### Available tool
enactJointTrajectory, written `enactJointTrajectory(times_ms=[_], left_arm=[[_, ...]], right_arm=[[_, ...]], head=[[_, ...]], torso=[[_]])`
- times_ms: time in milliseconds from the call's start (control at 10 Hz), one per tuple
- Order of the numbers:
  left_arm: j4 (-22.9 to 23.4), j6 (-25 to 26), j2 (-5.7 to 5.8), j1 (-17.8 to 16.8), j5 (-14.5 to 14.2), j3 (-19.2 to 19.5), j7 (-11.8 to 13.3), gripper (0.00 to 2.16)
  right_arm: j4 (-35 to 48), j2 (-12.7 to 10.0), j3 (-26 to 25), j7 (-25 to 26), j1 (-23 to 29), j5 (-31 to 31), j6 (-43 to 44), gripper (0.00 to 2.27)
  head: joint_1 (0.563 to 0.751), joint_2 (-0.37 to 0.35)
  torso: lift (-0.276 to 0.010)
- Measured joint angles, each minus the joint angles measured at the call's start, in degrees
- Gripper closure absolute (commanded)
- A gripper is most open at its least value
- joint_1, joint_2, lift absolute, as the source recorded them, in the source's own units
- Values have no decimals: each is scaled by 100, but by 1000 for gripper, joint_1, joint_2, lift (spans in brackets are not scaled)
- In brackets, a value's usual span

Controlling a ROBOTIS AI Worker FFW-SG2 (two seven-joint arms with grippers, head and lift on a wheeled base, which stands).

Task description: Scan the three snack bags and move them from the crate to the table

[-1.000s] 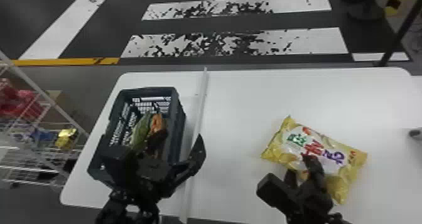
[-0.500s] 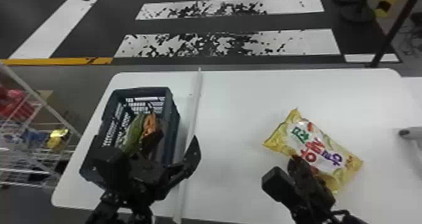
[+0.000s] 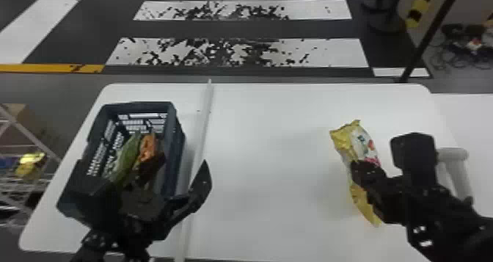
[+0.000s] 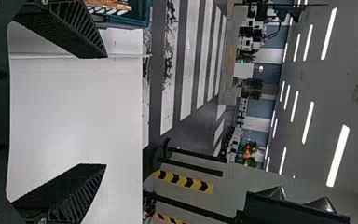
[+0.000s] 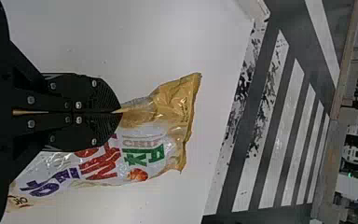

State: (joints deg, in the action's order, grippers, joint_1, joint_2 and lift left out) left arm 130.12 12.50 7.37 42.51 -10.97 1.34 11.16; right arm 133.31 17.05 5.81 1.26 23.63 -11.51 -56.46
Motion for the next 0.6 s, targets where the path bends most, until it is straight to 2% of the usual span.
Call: enactJointTrajectory(times_ms=[100, 200, 300, 400, 500, 600], left_arm=[[-9, -2, 1, 3, 12, -34, -1, 33], [-11, -5, 1, 9, 61, -99, -8, 33], [-10, -6, 1, 11, 114, -152, -12, 33], [-10, -6, -1, 11, 171, -204, -28, 33], [-9, -6, -1, 10, 256, -277, -63, 33], [-4, -6, 0, 7, 319, -328, -80, 33]], right_arm=[[241, -142, -826, -377, 19, -878, -467, 2246], [347, -428, -1862, -778, -89, -2003, -1229, 2243], [269, -589, -2701, -939, -260, -3118, -1962, 2246], [7, -631, -3341, -1014, -423, -4214, -2507, 2246], [-351, -633, -3764, -1052, -580, -5028, -2863, 2246], [-736, -636, -3979, -1109, -728, -5433, -2963, 2246]], head=[[695, -22], [695, -49], [695, -69], [695, -76], [695, -82], [695, -87]], torso=[[-62], [-62], [-62], [-62], [-62], [-62]])
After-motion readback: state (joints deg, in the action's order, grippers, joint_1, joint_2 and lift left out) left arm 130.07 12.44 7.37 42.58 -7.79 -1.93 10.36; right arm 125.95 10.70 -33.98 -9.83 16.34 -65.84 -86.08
